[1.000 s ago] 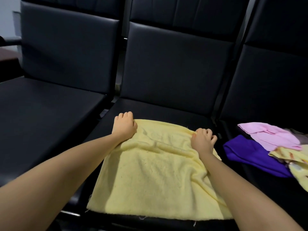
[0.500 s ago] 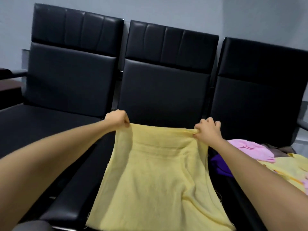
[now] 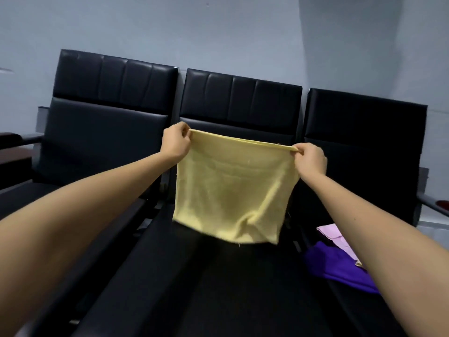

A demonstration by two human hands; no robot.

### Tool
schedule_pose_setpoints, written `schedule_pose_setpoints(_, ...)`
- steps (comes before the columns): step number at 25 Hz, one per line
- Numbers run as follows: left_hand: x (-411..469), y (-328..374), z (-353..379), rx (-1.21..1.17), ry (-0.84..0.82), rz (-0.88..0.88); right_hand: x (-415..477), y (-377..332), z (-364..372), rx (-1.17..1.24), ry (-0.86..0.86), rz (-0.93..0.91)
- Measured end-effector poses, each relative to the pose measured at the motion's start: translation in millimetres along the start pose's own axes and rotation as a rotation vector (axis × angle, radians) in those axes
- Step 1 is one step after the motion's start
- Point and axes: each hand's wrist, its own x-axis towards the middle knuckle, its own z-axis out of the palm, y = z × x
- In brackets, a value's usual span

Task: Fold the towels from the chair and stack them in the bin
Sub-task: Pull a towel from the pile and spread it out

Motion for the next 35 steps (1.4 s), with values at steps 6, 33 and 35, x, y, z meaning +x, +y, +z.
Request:
schedule_pose_setpoints(6, -24.1, 13.2, -31.7, 0.020, 0.111, 0.211, -16.3, -3.8, -27.3, -0.139, 0.081, -0.105)
schedule_pose_setpoints(33, -181.5, -97.0, 107.4, 0.557, -1.125, 0.315, -167.3, 92.5, 109.5, -0.363, -0.580, 0.028)
schedule_pose_setpoints(35, -196.1, -98.6, 119.2, 0.617, -1.119, 0.143, -191.6, 85.6, 116.7, -0.293, -0.449, -0.010)
